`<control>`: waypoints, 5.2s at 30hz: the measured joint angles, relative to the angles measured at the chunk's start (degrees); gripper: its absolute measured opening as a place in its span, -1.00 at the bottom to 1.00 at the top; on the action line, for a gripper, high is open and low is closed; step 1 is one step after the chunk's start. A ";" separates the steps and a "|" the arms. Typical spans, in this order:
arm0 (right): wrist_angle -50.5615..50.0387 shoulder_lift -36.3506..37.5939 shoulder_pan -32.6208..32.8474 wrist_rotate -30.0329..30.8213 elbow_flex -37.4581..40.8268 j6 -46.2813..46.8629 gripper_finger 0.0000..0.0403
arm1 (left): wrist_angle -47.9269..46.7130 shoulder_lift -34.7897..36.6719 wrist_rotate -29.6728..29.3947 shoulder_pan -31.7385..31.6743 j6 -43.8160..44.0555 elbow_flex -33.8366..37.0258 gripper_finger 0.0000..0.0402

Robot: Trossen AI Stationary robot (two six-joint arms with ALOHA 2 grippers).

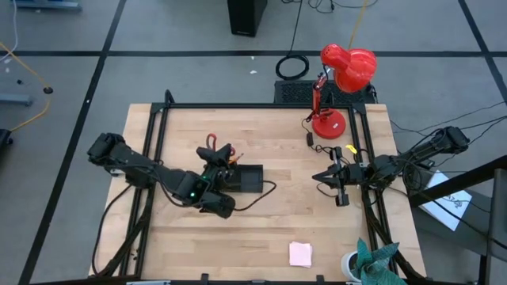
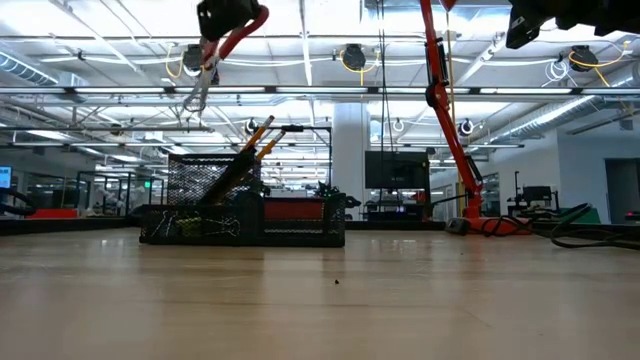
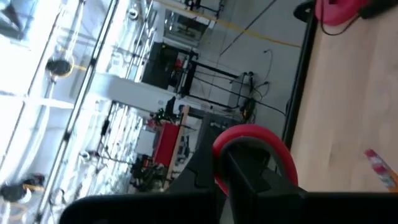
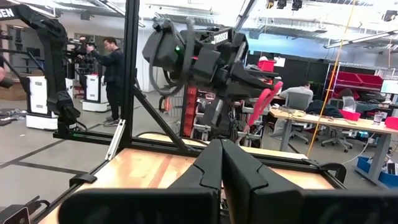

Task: Pick and place office supplies into organizer
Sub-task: Put the red scissor into the mesh desk organizer

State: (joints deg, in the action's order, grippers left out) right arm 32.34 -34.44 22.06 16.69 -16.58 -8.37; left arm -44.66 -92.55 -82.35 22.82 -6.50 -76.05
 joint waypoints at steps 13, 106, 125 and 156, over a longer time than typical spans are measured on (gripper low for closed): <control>0.00 0.00 0.00 0.00 0.00 0.03 -1.00 | 3.49 -0.07 -0.41 -7.75 3.53 4.92 -0.96; 1.93 -0.25 0.01 -0.45 0.00 -12.08 -1.00 | 58.29 -7.02 11.79 -6.13 -8.03 27.82 -0.29; -2.47 -0.26 0.01 -0.37 0.00 -7.68 -1.00 | 60.47 -6.28 7.63 -6.28 -15.52 27.82 -0.29; -4.96 -2.95 0.15 -0.26 0.00 4.67 -1.00 | 49.47 -2.86 16.43 -5.84 -12.94 27.75 -0.54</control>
State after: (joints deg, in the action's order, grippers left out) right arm 27.37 -37.39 22.22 16.43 -16.58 -3.69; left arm 4.81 -95.42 -65.92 16.97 -19.43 -48.29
